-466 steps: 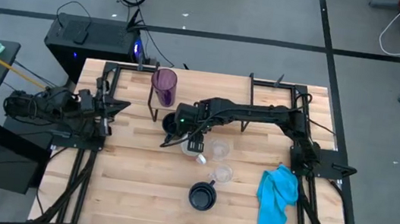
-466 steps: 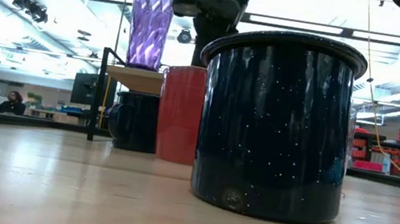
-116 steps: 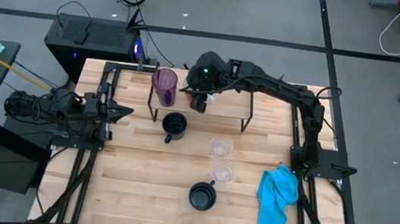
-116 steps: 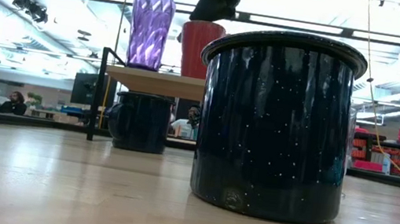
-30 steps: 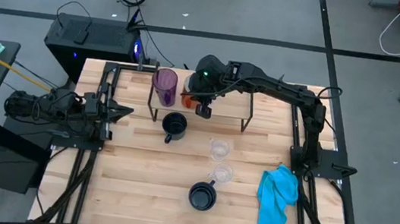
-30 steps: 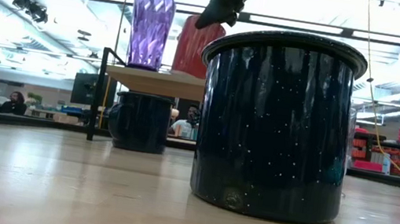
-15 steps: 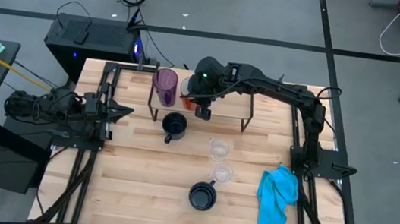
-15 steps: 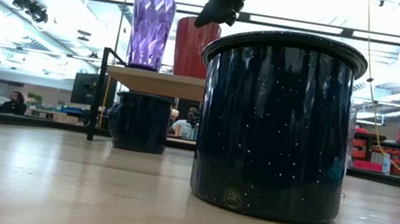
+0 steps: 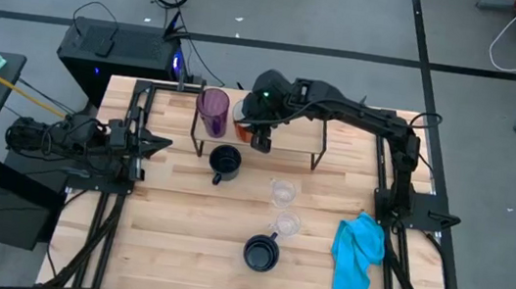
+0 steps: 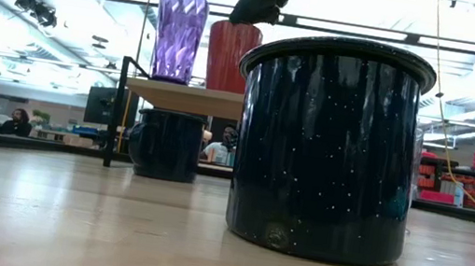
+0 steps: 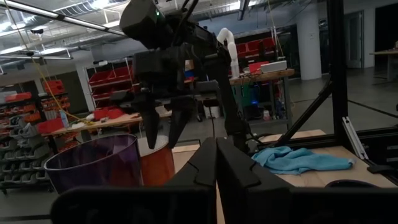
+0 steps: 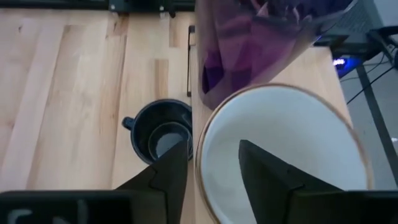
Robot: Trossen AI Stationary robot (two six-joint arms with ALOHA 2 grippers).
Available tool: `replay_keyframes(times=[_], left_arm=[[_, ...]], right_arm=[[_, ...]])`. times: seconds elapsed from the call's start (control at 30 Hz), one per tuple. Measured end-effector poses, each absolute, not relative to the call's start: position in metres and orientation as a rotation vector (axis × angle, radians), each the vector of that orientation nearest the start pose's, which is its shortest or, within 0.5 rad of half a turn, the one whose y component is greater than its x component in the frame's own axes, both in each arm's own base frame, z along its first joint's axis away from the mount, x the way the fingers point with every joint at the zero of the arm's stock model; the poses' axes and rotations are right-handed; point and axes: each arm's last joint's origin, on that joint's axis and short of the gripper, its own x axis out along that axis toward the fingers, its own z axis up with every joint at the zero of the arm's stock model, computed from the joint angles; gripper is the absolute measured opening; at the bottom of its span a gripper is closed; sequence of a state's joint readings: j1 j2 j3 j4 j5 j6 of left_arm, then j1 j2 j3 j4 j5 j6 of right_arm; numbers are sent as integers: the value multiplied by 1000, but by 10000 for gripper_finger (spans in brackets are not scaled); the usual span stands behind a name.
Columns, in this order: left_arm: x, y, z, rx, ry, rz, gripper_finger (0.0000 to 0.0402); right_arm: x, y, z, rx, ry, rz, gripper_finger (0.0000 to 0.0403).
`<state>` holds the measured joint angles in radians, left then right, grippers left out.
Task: Stack small to large cups/mugs on shelf
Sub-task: Put the dark blue mug on the shelf
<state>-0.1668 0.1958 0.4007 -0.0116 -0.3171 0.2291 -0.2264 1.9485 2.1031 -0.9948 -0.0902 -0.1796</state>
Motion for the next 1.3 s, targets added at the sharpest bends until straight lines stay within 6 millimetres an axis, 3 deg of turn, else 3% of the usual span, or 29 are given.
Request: replay_keyframes(times=[0.37,0.53,0.67,0.9,1.1,1.3], left_arm=[[83,-5,282,182,-169,170,24],[83,-5,282,183,-168,171,11],[83,-5,282,184,-168,171,11],[83,-5,282,175,-169,170,26],[83,-5,282,173,-170,169,18],[83,-5,282,174,-170,170,9]], right_arm=[[398,-86,396,-48,800,-49,192],[396,-63,415,-80,749,-2,194],[398,-37,420,-123,727,65,190],[413,-7,394,-136,733,134,190],[431,6,345,-148,729,161,190],[438,6,297,-152,741,146,190]])
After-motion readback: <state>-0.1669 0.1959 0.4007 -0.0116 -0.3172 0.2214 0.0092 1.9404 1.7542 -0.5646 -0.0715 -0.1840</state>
